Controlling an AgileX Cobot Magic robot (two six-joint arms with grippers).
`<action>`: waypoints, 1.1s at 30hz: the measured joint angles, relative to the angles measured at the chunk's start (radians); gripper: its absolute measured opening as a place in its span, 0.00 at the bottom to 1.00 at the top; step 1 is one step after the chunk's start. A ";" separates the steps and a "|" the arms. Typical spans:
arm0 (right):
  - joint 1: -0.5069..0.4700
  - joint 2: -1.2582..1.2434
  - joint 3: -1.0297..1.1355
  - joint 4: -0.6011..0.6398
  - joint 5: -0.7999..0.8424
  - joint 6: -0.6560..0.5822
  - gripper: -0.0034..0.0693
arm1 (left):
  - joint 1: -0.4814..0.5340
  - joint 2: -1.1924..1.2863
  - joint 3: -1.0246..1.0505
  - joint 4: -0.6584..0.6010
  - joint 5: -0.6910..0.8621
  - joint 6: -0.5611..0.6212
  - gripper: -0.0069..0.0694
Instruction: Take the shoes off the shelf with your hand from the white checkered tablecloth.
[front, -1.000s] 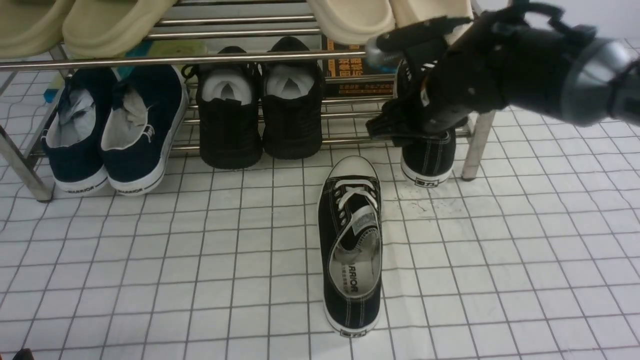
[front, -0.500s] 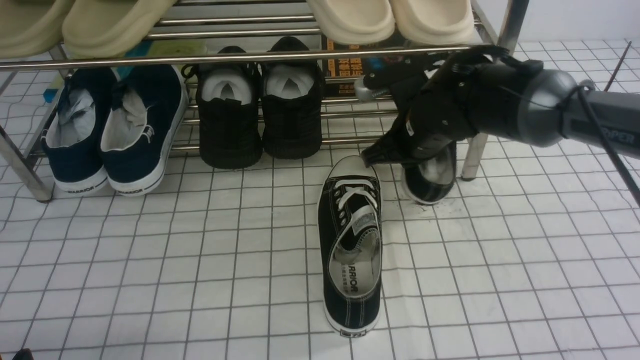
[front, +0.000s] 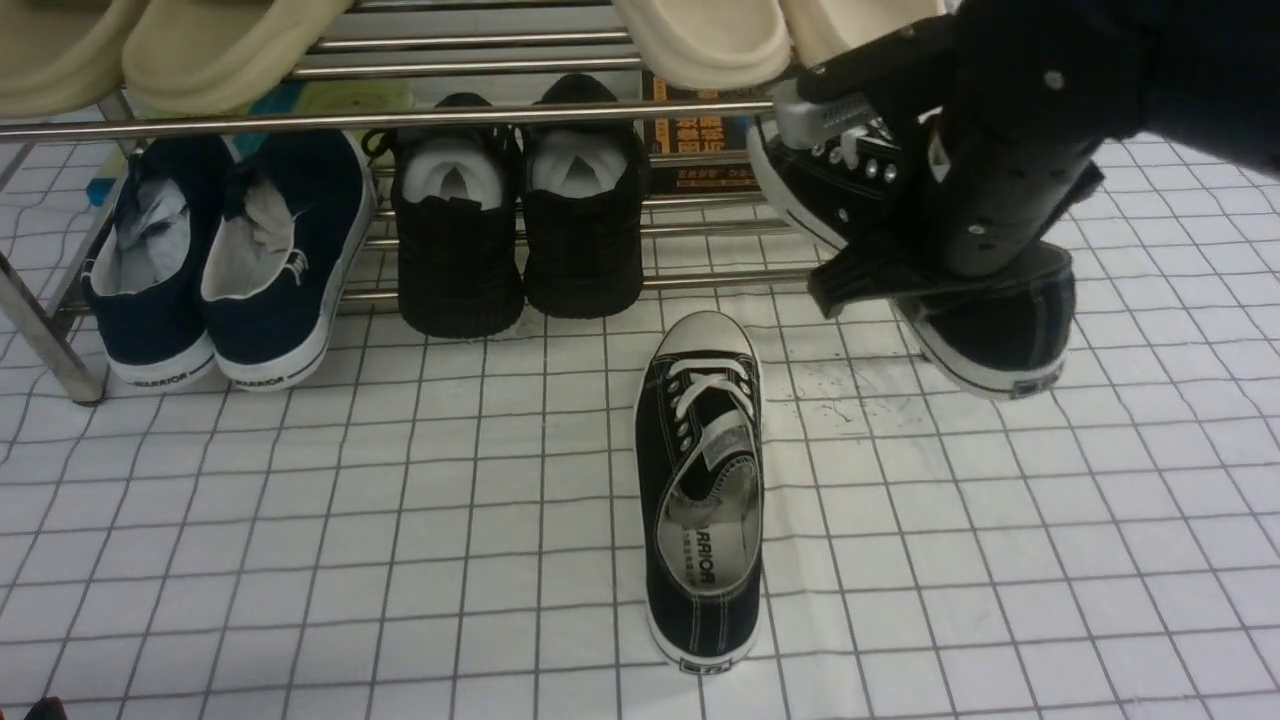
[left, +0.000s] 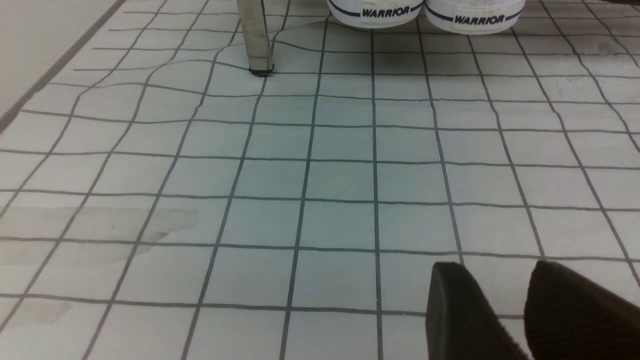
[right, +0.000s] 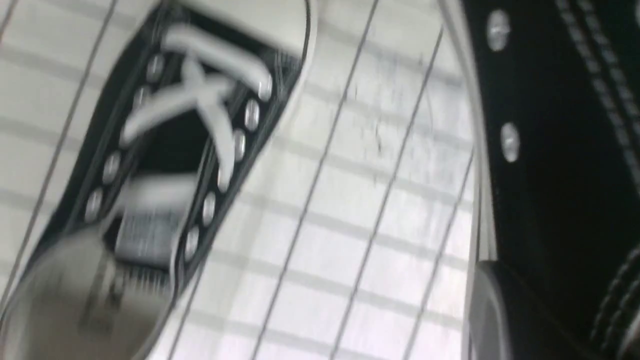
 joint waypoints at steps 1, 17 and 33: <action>0.000 -0.019 0.003 0.018 0.032 -0.020 0.06 | 0.000 0.000 0.000 0.000 0.001 0.000 0.41; 0.000 -0.261 0.460 0.293 -0.180 0.017 0.06 | 0.000 0.000 0.000 0.000 0.001 0.000 0.41; 0.000 -0.044 0.510 0.348 -0.559 0.067 0.06 | 0.000 0.000 0.000 0.002 0.001 0.000 0.41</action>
